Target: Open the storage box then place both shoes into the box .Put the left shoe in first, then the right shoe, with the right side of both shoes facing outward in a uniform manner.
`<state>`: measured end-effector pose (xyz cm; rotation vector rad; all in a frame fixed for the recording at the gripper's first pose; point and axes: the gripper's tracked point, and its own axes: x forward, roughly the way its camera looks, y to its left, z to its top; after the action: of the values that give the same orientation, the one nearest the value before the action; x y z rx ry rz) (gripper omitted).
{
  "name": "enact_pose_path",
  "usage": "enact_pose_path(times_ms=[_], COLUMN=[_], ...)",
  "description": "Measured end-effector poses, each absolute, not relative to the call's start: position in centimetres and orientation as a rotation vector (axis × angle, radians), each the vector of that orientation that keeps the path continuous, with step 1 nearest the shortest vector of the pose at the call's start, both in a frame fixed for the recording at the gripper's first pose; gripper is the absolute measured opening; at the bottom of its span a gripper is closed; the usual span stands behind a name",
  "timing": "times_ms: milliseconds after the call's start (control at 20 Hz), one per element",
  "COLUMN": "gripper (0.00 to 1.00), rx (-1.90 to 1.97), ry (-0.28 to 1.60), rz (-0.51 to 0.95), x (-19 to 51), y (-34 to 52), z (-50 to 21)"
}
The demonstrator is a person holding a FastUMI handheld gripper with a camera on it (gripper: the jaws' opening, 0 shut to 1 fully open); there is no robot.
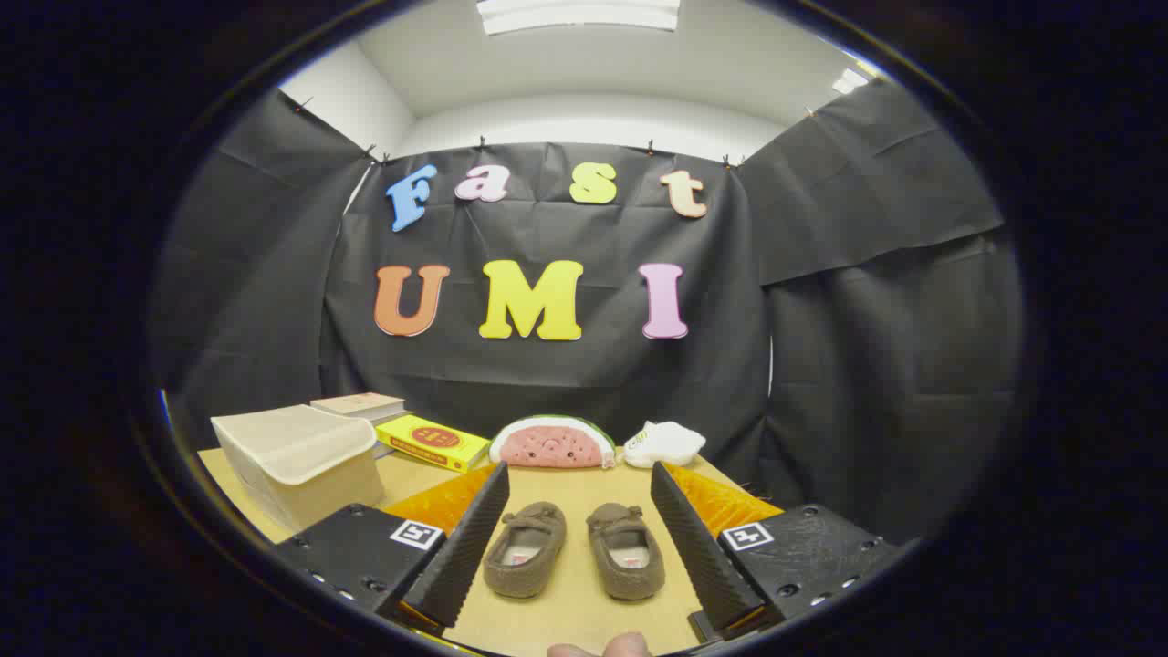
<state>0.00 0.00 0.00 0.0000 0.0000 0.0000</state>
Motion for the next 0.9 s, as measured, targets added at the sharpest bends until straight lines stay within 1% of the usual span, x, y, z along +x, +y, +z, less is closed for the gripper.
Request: enact_pose_path(times_ms=[900], gripper=[0.95], rx=[-0.030], ry=[-0.029], rz=[0.007], x=[-0.1], y=[1.6], z=[1.5])
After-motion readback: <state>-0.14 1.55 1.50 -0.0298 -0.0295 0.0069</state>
